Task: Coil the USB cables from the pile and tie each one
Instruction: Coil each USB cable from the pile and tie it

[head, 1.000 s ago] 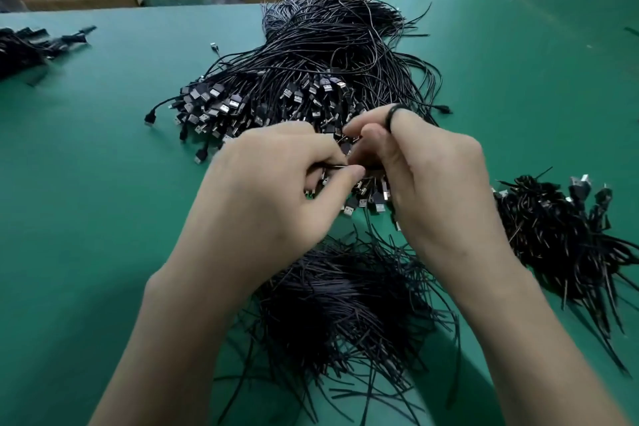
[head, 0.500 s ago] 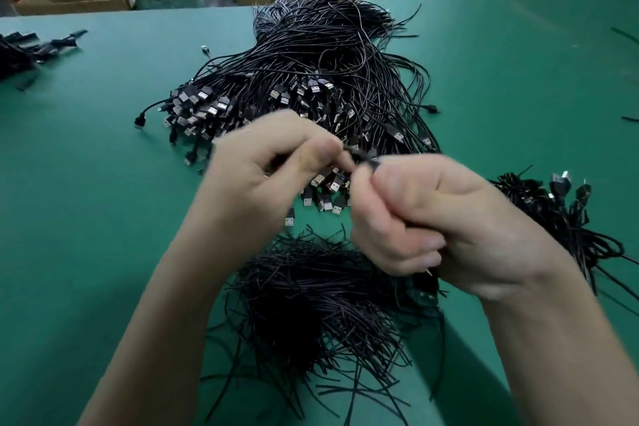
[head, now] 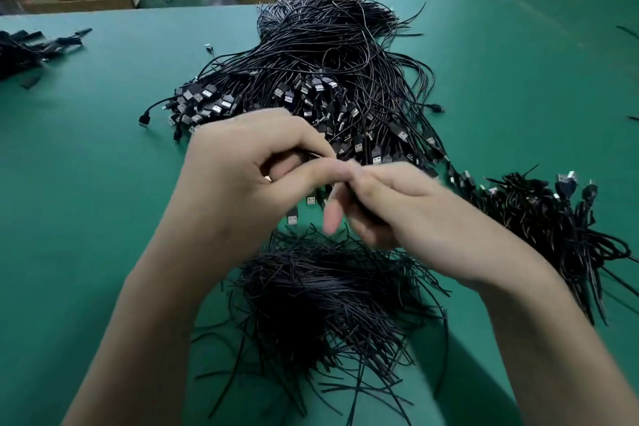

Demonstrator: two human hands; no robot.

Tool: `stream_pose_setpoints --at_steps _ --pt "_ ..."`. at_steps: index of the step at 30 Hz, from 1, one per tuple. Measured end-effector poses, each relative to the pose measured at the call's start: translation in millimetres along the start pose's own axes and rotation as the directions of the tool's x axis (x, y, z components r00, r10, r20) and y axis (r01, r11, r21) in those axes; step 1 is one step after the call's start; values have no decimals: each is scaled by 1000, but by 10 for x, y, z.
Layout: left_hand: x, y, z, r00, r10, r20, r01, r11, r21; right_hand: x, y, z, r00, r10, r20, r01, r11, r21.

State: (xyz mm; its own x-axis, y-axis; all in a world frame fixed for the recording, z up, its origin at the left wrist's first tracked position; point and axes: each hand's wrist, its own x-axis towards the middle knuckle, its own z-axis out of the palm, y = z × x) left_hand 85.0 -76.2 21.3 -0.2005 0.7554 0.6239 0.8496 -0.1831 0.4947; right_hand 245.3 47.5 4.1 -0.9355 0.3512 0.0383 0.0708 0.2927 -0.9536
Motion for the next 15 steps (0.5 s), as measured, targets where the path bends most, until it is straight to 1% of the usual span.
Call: stream_pose_setpoints --at_steps 1,2,3,5,7,9,10,11,12,13,14,15 --pt "0 -17 1 1000 -3 -23 2 999 -40 0 -8 26 994 -3 107 -17 983 185" --pt "-1 -36 12 999 -19 -42 15 996 -88 4 -14 47 984 -31 174 -32 938 346" --pt "-4 -50 34 998 -42 -57 34 990 -134 10 -13 59 974 -66 216 -45 882 469" --pt "-15 -63 103 995 -95 -41 85 976 -199 30 -3 83 954 -148 260 -47 783 621" --pt "-18 -47 186 990 -137 23 139 955 -261 55 -8 121 947 -226 228 -5 700 714" --pt "-31 -22 276 974 -203 97 225 912 -343 82 -32 140 963 -257 86 93 612 786" --pt "-38 0 329 957 -245 157 285 894 -345 91 -43 125 968 -251 -23 169 578 798" --pt "-45 23 394 930 -285 234 348 888 -301 96 -54 99 962 -233 -145 255 567 783" --pt "-63 48 454 901 -310 303 384 895 -226 97 -60 66 941 -211 -263 337 586 737" --pt "-85 78 493 887 -310 342 379 912 -158 95 -58 34 909 -199 -367 405 630 663" --pt "-98 107 511 891 -288 351 343 933 -105 91 -51 1 869 -204 -451 454 691 562" --pt "-104 123 516 903 -254 345 296 952 -74 80 -41 -27 823 -229 -520 482 765 427"
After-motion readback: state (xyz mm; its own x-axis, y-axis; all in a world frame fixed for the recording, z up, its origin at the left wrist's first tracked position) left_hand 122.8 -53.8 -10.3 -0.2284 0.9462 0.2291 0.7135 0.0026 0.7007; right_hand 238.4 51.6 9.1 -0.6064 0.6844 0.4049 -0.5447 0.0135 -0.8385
